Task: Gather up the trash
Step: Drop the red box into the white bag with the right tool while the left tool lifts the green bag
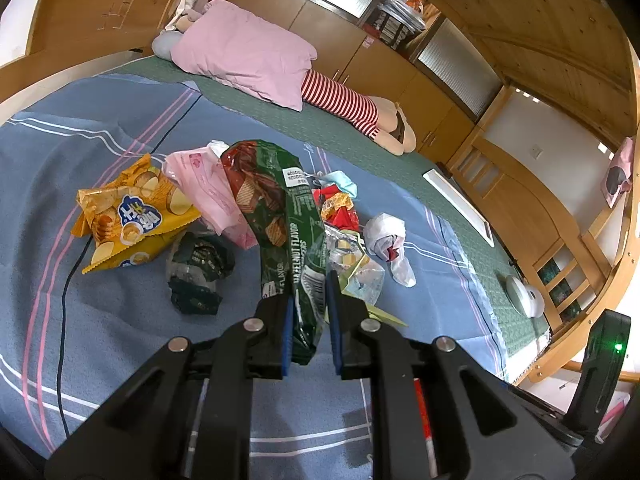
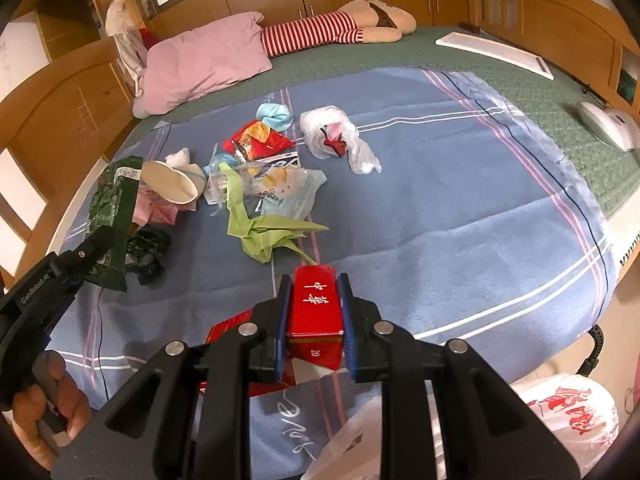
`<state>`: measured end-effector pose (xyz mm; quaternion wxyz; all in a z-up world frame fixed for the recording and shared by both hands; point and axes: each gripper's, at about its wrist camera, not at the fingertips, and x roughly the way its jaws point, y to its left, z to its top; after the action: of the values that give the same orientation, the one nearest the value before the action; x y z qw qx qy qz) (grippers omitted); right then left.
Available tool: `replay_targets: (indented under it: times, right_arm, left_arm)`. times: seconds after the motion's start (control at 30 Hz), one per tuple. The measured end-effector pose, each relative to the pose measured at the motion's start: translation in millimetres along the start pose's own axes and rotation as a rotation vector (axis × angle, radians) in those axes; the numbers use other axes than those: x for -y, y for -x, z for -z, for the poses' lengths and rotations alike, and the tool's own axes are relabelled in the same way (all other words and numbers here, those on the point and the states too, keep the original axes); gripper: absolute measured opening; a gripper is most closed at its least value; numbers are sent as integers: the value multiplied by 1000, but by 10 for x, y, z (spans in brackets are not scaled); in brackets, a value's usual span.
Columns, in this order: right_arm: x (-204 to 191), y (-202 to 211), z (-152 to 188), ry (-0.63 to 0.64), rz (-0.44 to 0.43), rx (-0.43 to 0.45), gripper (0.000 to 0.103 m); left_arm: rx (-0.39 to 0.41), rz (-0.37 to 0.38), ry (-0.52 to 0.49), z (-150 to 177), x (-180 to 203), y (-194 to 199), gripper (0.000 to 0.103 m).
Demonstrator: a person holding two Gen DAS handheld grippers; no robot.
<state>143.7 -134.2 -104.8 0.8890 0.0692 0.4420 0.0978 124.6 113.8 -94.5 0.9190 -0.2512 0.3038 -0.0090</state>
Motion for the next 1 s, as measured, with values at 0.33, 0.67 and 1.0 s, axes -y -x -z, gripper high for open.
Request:
replay_targets:
  times: [0.33,0.67,1.0]
  right_arm:
    - [-15,-6,31,0,-9,-6,23]
    - [100,324,-9,24,-58,31,23]
    - [688,1103,414,229,8,-140,23]
  left_arm:
    - [-5,-3,-6,10,2,-13,16]
    - [-8,34,-5,14,-16,-16,16]
    - [-119,375,-124,138,352,-25,16]
